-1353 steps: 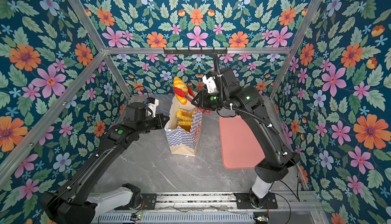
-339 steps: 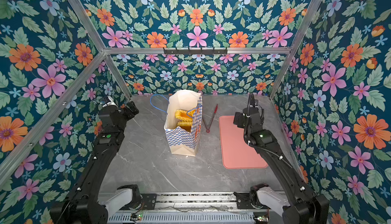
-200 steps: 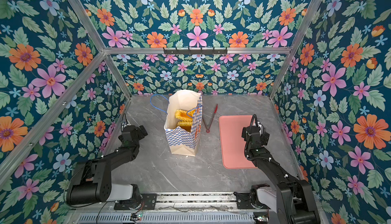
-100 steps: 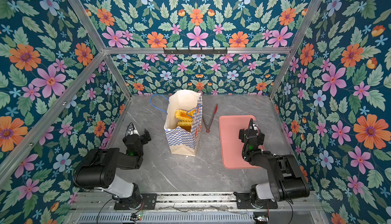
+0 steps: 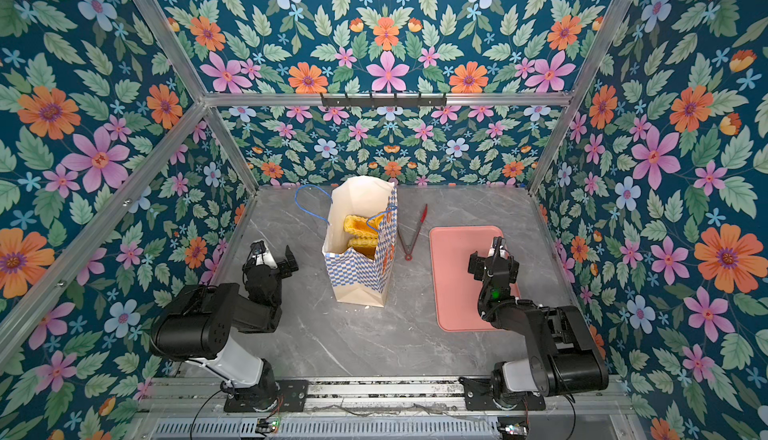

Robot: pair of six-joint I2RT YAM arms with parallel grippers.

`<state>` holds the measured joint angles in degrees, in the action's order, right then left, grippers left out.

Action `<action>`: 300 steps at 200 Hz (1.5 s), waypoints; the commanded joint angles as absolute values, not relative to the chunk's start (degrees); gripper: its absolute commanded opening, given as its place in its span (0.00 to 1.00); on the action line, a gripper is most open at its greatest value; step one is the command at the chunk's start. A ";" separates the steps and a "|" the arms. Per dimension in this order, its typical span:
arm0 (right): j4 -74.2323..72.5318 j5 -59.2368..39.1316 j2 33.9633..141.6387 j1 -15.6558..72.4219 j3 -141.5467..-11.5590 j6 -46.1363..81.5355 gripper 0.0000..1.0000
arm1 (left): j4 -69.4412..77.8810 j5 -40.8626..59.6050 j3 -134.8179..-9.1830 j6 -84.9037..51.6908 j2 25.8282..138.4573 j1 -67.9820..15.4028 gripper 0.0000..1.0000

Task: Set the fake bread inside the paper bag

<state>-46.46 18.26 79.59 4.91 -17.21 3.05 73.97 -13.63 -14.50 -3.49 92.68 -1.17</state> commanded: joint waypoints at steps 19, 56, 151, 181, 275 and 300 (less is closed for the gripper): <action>-57.64 17.60 79.79 4.88 -13.07 2.11 0.99 | 75.06 -13.36 -14.77 -2.70 92.76 -1.23 1.00; -60.99 16.08 82.74 5.35 -12.66 0.98 0.99 | 74.86 -13.36 -14.90 -2.72 92.81 -1.23 1.00; -51.78 10.92 82.63 0.47 -17.22 4.75 0.99 | 75.56 -13.10 -14.51 -2.63 92.67 -1.26 1.00; -51.94 10.90 82.65 0.49 -17.18 4.81 0.99 | 75.35 -13.10 -14.59 -2.59 92.68 -1.24 1.00; -51.94 10.90 82.62 0.45 -17.18 4.76 0.99 | 76.58 -12.42 -13.99 -1.91 92.64 -1.58 1.00; -51.94 10.90 82.62 0.51 -17.15 4.75 0.99 | 74.23 -12.74 -15.21 -1.67 92.65 -1.76 1.00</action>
